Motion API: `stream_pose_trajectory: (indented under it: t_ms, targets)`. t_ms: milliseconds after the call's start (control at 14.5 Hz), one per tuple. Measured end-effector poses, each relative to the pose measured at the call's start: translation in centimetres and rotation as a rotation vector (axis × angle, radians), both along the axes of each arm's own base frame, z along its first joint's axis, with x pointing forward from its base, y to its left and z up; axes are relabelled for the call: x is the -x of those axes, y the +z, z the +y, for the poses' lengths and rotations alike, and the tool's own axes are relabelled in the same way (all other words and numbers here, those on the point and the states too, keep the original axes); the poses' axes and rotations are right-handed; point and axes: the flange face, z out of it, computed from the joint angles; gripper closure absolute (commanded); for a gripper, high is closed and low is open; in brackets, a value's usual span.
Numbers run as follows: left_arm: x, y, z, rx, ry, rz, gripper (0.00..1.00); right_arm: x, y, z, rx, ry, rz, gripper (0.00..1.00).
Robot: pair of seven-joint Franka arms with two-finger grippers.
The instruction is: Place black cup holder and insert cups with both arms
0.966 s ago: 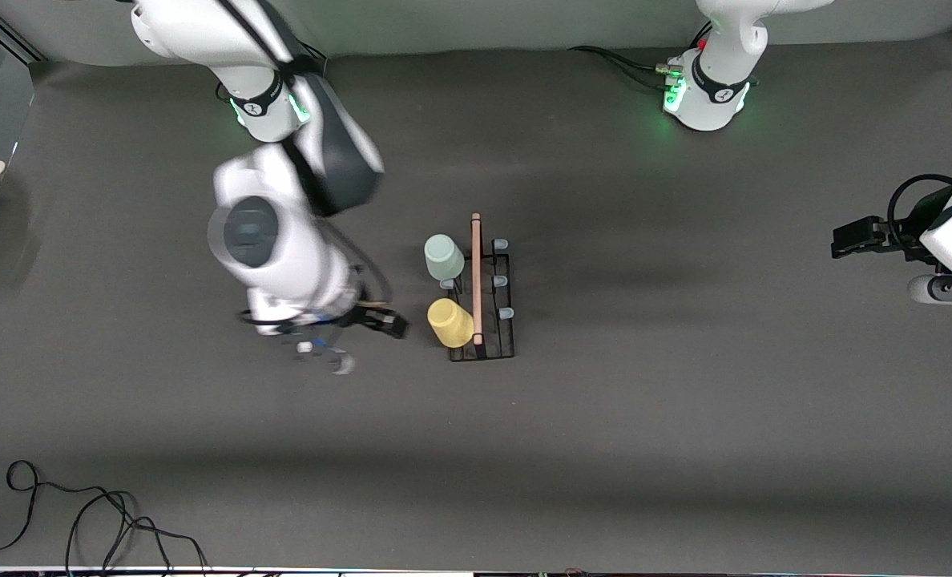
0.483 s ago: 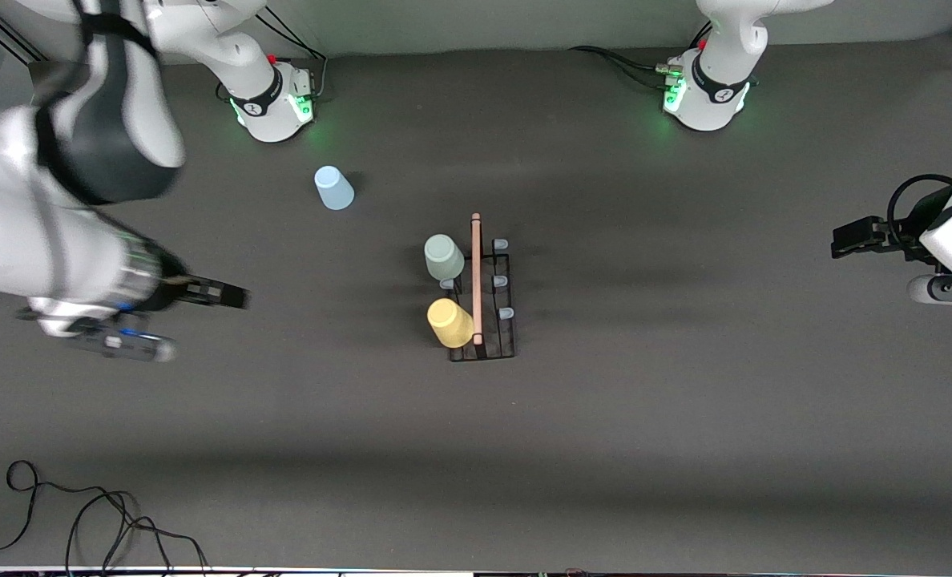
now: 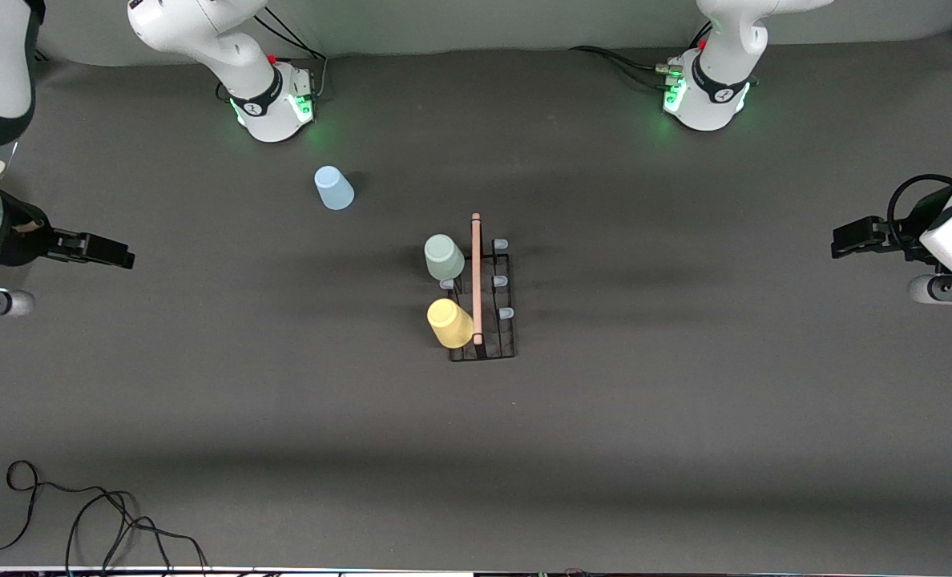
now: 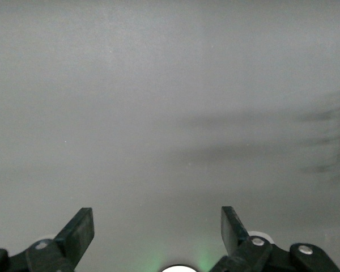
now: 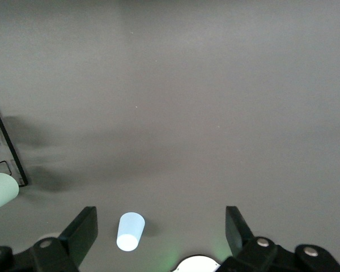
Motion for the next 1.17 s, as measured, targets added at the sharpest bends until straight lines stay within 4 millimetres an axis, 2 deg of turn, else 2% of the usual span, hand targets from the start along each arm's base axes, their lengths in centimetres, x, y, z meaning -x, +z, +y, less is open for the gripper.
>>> stream_pose_trajectory:
  t_ms: [621,1034,1172]
  targets:
    - [-0.1,0.5,0.0,0.0,0.0,-0.027,0.0,0.0,-0.7,0.3,0.013,0.006,0.016,0.0]
    - [-0.2,0.5,0.0,0.0,0.0,-0.032,0.0,-0.4,-1.6,-0.5,0.025,0.032,0.034,0.0]
    - [-0.3,0.6,-0.1,0.001,-0.001,-0.042,0.0,-0.2,-1.3,-0.6,0.021,0.049,0.029,0.0]
